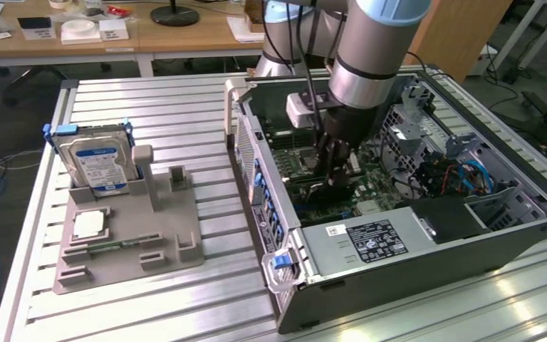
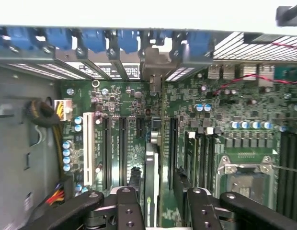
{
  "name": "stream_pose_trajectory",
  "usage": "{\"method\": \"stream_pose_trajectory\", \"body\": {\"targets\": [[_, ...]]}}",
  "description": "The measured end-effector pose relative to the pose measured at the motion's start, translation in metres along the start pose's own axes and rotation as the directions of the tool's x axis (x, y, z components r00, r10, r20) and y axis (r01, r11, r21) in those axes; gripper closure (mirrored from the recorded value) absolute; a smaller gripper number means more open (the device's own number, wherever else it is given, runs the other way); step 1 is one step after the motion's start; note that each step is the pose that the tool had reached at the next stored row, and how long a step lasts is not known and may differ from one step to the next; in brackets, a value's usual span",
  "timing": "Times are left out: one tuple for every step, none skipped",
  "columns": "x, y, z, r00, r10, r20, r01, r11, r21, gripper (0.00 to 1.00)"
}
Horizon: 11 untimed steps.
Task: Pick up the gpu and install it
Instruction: 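Insert the gpu into the slot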
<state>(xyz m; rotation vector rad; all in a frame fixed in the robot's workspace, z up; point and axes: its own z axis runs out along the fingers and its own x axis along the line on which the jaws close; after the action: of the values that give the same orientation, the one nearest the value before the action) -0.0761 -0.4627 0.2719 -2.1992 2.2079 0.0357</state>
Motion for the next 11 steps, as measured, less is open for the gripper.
{"method": "stream_pose_trajectory", "body": {"targets": [[-0.0001, 0.0, -0.0037, 1.0, 0.0, 0.0001, 0.0, 1.0, 0.0004, 0.58], [-0.0003, 0.0, -0.0076, 1.0, 0.0, 0.0, 0.0, 1.0, 0.0005, 0.58], [-0.0004, 0.0, -0.0103, 1.0, 0.0, 0.0002, 0.0, 1.0, 0.0006, 0.58], [-0.0004, 0.0, -0.0109, 1.0, 0.0, 0.0004, 0.0, 1.0, 0.0009, 0.58], [-0.0004, 0.0, -0.0108, 1.0, 0.0, 0.0006, 0.0, 1.0, 0.001, 0.58], [-0.0004, 0.0, -0.0109, 1.0, 0.0, 0.0005, 0.0, 1.0, 0.001, 0.58], [-0.0004, 0.0, -0.0109, 1.0, 0.0, 0.0005, 0.0, 1.0, 0.001, 0.58], [-0.0004, 0.0, -0.0109, 1.0, 0.0, 0.0004, 0.0, 1.0, 0.001, 0.6], [-0.0004, 0.0, -0.011, 1.0, 0.0, 0.0004, 0.0, 1.0, 0.0009, 0.66], [-0.0004, 0.0, -0.011, 1.0, 0.0, 0.0003, 0.0, 1.0, 0.0009, 0.72], [-0.0004, 0.0, -0.011, 1.0, 0.0, 0.0003, 0.0, 1.0, 0.0009, 0.72]]}}
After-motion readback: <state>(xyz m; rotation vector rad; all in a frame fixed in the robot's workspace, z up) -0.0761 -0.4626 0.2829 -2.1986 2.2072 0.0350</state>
